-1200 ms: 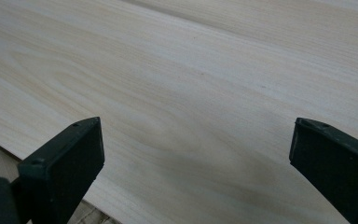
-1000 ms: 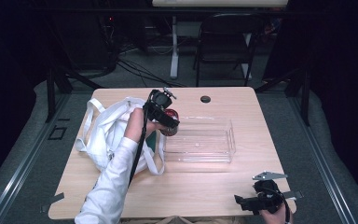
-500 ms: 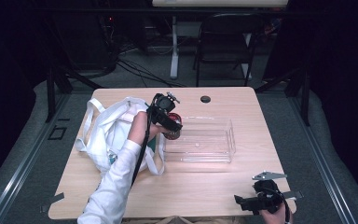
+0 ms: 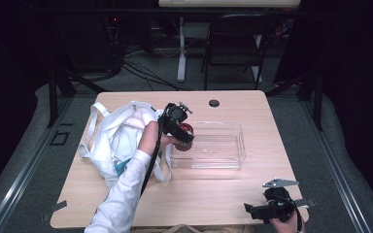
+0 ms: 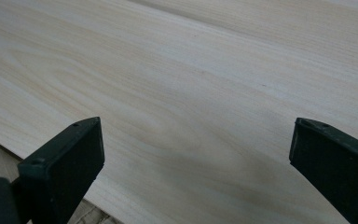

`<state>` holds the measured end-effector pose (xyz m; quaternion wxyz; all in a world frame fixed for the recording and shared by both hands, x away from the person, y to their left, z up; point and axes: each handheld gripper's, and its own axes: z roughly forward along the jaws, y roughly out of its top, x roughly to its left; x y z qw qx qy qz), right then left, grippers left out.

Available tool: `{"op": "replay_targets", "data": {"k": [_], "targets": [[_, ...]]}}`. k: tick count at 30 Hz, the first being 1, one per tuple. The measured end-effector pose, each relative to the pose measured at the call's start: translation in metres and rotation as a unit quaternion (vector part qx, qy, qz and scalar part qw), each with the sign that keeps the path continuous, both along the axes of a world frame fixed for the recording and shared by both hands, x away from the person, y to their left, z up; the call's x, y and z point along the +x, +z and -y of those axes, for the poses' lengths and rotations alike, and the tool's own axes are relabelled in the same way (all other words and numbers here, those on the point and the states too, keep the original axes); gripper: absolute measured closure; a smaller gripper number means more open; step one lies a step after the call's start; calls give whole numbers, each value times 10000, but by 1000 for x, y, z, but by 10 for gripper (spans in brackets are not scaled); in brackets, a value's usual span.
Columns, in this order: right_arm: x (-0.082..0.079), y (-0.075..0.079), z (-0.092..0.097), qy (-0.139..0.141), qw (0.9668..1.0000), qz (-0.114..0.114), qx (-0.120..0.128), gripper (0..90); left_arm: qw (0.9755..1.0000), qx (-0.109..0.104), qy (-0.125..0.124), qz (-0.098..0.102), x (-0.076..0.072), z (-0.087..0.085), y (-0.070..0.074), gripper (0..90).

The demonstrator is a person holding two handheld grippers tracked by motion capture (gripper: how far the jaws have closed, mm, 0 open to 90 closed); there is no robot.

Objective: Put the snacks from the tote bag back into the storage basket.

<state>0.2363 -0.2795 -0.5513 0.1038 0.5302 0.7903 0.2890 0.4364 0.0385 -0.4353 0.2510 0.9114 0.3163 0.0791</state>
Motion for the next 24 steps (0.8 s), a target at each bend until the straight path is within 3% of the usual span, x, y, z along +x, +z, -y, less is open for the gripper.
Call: {"op": "replay_targets", "data": {"k": [4,24], "targets": [[0,0,0,16,10000,-9,34,28,9999,-91,-22,-98,0,0,-5,261],[0,0,-1,61,10000,-45,-1,28,9993,24,-9,-385,1,2,-36,261]]}}
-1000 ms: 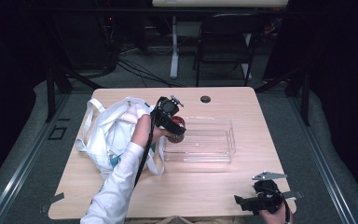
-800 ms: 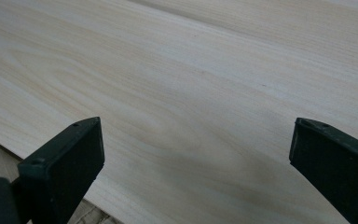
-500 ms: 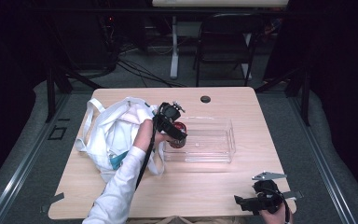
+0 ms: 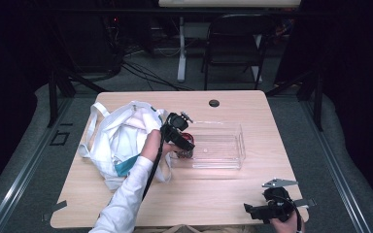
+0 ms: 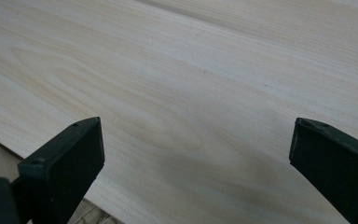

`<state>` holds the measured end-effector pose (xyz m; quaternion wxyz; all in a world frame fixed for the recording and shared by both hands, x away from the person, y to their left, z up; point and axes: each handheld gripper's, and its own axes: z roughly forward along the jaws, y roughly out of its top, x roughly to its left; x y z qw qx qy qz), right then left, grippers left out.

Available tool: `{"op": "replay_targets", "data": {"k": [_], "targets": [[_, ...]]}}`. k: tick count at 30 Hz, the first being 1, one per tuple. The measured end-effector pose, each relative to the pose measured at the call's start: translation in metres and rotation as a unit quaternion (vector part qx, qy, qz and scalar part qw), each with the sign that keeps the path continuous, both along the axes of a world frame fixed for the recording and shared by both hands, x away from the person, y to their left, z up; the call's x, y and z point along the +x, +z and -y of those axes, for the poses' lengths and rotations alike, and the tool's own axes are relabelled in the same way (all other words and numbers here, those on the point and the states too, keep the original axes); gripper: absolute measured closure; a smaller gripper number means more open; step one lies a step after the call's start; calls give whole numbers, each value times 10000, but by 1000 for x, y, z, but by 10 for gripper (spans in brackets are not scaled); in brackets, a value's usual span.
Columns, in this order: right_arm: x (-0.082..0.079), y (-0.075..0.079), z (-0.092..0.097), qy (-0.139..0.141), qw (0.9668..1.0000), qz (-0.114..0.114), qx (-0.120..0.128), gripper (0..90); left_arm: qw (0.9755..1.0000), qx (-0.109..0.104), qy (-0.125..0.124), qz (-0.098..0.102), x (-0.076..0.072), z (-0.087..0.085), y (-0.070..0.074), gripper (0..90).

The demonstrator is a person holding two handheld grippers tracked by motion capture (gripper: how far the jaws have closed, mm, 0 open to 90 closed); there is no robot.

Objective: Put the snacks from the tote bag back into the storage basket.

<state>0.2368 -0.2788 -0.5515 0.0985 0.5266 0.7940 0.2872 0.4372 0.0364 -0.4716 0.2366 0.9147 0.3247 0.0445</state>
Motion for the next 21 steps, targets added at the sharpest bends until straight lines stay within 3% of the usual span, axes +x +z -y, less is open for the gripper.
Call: {"op": "replay_targets", "data": {"k": [21], "targets": [[0,-1,0,1,10000,19,14,28,9997,170,13,-180,3,0,-26,261]]}}
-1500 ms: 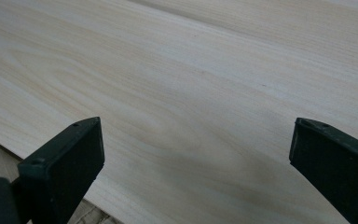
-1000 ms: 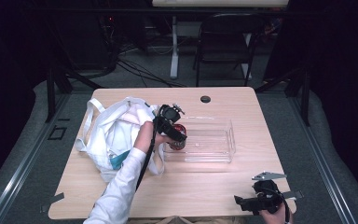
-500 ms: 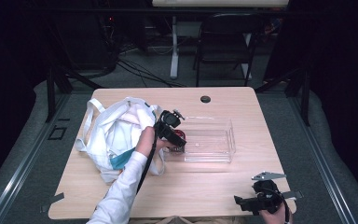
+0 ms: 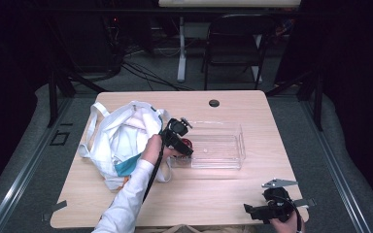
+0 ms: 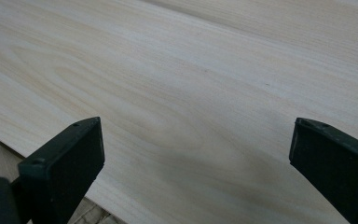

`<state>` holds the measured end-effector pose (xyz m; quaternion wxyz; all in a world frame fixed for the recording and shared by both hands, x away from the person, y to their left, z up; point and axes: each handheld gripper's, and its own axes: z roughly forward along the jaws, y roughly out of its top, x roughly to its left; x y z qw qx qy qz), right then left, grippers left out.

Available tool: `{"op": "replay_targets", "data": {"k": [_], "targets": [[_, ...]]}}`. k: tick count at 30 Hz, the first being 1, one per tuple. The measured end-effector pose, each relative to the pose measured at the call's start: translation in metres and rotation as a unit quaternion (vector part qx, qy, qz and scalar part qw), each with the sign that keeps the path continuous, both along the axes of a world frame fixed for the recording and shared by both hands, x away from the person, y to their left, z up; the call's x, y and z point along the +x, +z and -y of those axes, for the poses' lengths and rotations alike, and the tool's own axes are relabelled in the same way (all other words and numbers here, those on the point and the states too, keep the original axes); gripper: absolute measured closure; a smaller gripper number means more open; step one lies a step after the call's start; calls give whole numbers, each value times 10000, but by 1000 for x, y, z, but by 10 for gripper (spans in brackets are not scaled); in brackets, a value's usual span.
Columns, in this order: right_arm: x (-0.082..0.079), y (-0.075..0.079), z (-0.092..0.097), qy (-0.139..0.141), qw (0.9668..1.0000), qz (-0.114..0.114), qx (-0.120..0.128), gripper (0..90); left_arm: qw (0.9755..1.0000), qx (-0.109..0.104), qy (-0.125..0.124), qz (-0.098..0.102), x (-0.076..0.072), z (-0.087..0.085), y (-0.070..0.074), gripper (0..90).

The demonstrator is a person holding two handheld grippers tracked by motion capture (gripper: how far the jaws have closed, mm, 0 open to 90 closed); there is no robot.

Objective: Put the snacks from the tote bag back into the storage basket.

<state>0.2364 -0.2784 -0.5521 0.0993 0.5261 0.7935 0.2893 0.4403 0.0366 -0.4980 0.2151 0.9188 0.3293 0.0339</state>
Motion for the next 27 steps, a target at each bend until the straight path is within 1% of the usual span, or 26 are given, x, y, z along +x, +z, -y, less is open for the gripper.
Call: {"op": "replay_targets", "data": {"k": [3,4,7,11,17,21,26,27], "targets": [[0,0,0,-1,10000,-3,4,28,10000,39,-22,-20,0,1,-1,261],[0,0,0,8,10000,-13,-38,28,10000,67,-41,6,0,1,-1,261],[0,0,0,16,10000,-15,-11,28,9999,109,-30,23,0,2,-2,261],[0,0,-1,12,10000,-30,-50,28,9999,151,-58,43,-1,3,-2,261],[0,0,-1,45,10000,-33,-60,28,9998,182,-16,90,-2,4,-2,259],[0,0,-1,40,10000,-20,-57,28,9997,242,21,73,-3,5,-2,257],[1,-1,-1,39,10000,-40,-42,28,9997,189,32,150,-3,5,3,189],[0,-1,0,17,10000,-47,-51,28,9996,145,67,211,-4,3,7,175]]}}
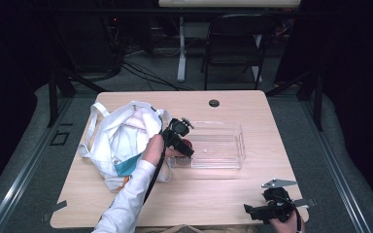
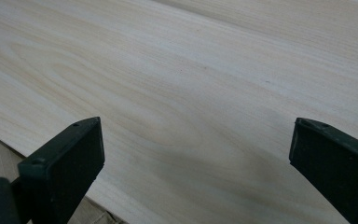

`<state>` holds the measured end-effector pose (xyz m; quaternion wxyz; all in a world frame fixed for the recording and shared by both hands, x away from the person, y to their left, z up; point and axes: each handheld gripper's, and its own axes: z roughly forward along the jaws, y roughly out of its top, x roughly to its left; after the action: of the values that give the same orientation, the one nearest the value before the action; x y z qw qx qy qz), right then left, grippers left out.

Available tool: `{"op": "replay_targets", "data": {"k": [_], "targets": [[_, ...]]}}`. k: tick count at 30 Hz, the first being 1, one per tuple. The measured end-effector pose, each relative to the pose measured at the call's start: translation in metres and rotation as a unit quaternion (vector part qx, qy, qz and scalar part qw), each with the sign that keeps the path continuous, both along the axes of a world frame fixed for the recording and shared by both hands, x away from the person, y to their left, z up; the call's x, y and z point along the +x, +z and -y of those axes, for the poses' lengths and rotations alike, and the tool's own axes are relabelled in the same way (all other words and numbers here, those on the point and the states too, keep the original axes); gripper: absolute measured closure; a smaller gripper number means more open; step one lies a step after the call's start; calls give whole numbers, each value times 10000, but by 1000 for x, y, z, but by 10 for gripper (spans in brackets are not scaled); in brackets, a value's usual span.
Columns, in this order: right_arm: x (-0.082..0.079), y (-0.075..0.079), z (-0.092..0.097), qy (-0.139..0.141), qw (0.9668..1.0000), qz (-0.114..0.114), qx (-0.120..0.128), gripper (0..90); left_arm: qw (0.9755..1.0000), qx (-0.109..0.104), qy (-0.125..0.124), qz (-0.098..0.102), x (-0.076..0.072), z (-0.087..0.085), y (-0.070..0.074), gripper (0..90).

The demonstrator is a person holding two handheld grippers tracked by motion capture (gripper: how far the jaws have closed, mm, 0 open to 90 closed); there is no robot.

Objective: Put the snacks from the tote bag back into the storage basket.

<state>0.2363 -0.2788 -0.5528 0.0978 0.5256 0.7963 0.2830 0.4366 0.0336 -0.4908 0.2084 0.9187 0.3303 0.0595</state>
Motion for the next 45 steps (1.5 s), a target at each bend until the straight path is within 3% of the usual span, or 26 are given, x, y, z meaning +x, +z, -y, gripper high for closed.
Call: {"op": "replay_targets", "data": {"k": [6,10,19,27,31,39,45], "targets": [[-4,0,1,-17,10000,24,16,28,9994,-112,204,262,-2,-10,17,84],[-6,0,2,-56,10000,24,-6,28,9988,-170,198,407,-5,-16,31,35],[-9,1,3,-65,10000,39,11,28,9974,-225,232,640,-14,-32,51,28],[-8,1,2,-30,10000,37,-73,28,9932,-198,509,1033,-30,-61,65,38],[-8,1,2,-25,10000,30,-75,28,9911,-291,692,1103,-37,-81,65,36],[-8,1,1,-25,10000,26,-73,28,9892,31,1030,1041,-52,-121,48,37],[-8,1,1,-47,9999,17,-95,28,9863,86,1258,1059,-73,-148,34,35]]}}
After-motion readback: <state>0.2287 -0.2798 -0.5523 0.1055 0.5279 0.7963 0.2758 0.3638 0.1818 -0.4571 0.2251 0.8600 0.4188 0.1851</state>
